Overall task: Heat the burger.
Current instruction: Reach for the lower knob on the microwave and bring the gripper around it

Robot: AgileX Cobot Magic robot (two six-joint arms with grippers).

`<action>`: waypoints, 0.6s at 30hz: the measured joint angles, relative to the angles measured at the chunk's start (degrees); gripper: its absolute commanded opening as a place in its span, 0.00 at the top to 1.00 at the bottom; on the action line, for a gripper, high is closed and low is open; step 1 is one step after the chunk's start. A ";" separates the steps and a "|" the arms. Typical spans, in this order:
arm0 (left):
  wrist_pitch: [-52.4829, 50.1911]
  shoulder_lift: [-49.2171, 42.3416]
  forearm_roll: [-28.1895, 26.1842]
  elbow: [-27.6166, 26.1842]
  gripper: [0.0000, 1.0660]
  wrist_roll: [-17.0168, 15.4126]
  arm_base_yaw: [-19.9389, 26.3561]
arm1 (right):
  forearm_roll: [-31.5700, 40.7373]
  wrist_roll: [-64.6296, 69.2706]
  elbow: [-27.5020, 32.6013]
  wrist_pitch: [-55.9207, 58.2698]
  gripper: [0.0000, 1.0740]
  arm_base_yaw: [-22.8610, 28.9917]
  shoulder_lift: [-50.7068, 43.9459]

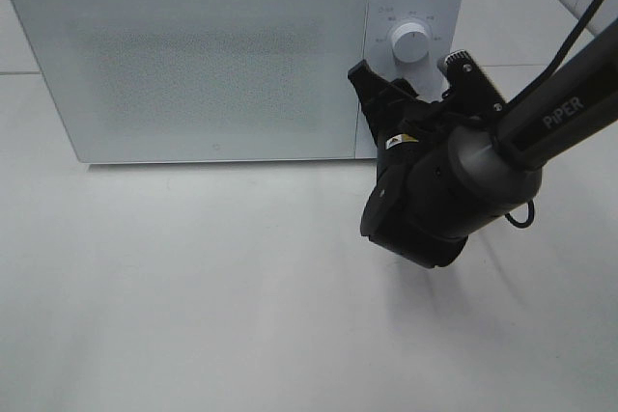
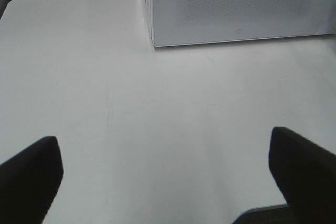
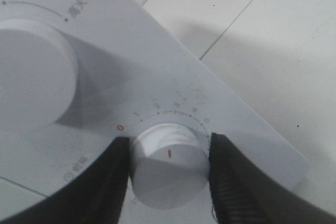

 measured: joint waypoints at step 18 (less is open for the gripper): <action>0.00 0.00 0.00 0.00 0.06 0.00 0.00 | -0.57 24.58 0.17 0.17 1.00 -0.06 0.11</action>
